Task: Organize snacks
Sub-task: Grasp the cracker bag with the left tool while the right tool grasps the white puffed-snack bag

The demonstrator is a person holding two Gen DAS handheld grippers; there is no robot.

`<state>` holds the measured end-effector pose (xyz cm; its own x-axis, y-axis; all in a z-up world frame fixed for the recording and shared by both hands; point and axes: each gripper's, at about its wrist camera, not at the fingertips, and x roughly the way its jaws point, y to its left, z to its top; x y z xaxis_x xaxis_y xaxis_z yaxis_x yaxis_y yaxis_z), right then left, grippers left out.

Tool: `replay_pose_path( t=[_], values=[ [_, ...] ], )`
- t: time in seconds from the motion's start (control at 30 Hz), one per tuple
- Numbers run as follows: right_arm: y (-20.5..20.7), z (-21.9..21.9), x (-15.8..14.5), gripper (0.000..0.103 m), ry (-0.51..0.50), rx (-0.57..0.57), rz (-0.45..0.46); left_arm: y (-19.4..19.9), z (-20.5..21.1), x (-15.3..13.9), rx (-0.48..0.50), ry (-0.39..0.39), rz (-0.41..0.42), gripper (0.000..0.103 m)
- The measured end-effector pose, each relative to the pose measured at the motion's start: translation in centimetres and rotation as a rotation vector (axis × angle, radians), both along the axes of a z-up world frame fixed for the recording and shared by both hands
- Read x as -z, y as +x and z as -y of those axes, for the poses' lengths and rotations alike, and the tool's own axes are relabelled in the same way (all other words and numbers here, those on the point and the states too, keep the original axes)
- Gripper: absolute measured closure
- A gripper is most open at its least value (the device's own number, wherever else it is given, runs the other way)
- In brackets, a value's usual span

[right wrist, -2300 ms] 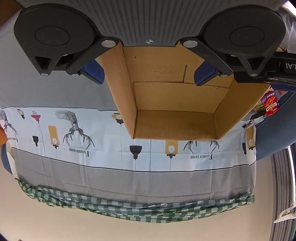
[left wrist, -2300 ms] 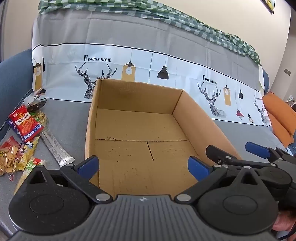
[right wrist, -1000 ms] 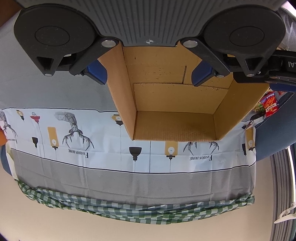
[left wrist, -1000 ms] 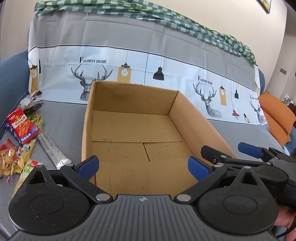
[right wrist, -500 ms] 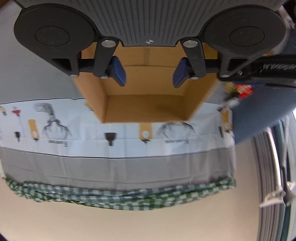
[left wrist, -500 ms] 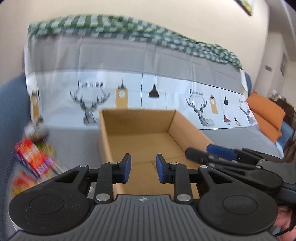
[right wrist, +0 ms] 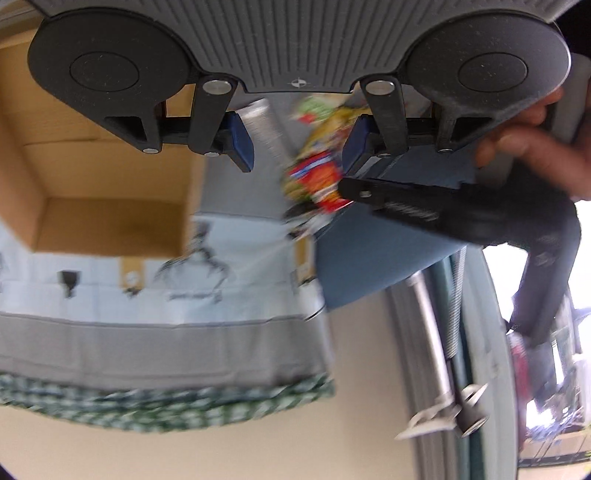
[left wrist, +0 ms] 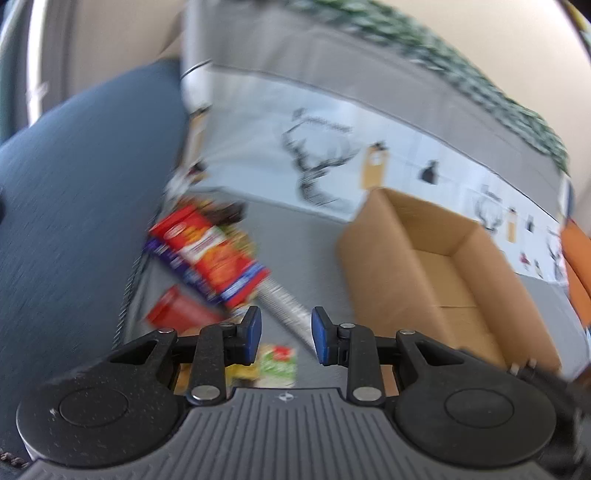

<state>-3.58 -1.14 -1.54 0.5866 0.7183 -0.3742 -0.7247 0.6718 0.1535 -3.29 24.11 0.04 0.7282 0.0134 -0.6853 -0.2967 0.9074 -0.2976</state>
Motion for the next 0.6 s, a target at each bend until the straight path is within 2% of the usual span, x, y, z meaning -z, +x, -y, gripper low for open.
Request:
replay_pose_path(
  t=[0.03, 0.1, 0.2, 0.23, 0.3, 0.43, 0.6],
  values=[
    [-0.3, -0.9, 0.5, 0.047, -0.004, -0.021, -0.007, 0.1, -0.9, 0.2, -0.021, -0.027, -0.015, 0.067],
    [-0.8, -2.7, 1.8, 0.047, -0.031, -0.047, -0.014, 0.0, -2.9, 1.0, -0.079, -0.080, -0.055, 0.050],
    [-0.7, -4.7, 3.7, 0.044, -0.076, -0.069, -0.048, -0.2, -4.7, 1.8, -0.145, -0.109, -0.103, 0.042],
    [-0.6, -5.4, 4.2, 0.041, -0.095, -0.067, -0.053, -0.2, -5.4, 2.1, -0.164, -0.123, -0.115, 0.043],
    [-0.2, -6.4, 5.3, 0.035, -0.117, -0.074, -0.061, -0.4, -5.7, 2.3, -0.149, -0.141, -0.116, 0.042],
    [0.9, -7.4, 7.4, 0.028, -0.153, -0.069, -0.096, 0.7, -4.6, 2.7, -0.126, -0.059, -0.181, 0.038],
    [2.8, -8.7, 9.9, 0.024, -0.179, -0.075, -0.152, 2.2, -3.0, 3.9, -0.096, 0.050, -0.268, 0.022]
  ],
)
